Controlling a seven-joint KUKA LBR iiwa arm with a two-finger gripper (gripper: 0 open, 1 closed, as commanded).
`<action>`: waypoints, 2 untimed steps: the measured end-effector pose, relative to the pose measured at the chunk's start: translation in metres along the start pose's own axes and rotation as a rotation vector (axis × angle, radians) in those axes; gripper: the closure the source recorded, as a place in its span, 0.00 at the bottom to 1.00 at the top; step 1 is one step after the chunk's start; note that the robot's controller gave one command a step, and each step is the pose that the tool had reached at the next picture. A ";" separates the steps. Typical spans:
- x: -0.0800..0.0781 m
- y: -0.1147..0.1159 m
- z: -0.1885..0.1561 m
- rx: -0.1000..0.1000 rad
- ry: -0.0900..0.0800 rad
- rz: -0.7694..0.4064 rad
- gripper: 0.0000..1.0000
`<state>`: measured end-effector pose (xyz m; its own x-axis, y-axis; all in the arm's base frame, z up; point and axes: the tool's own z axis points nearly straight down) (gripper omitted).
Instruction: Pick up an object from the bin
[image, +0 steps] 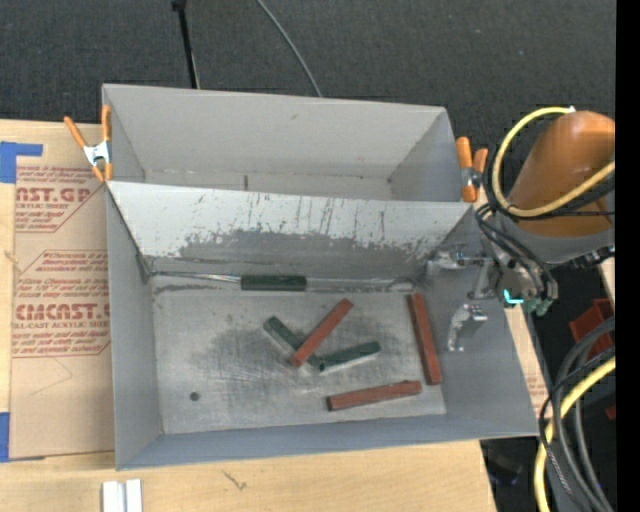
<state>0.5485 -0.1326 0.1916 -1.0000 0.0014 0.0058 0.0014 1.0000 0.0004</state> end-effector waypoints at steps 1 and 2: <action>-0.002 0.001 -0.004 0.001 -0.008 -0.001 0.00; 0.018 0.009 0.056 0.002 -0.011 -0.079 0.00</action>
Offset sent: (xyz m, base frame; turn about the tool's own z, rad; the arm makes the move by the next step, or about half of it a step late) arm -0.0406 0.0176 -0.1176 -0.1549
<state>0.5302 -0.1231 0.1361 -0.9970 -0.0772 -0.0053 -0.0772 0.9970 -0.0018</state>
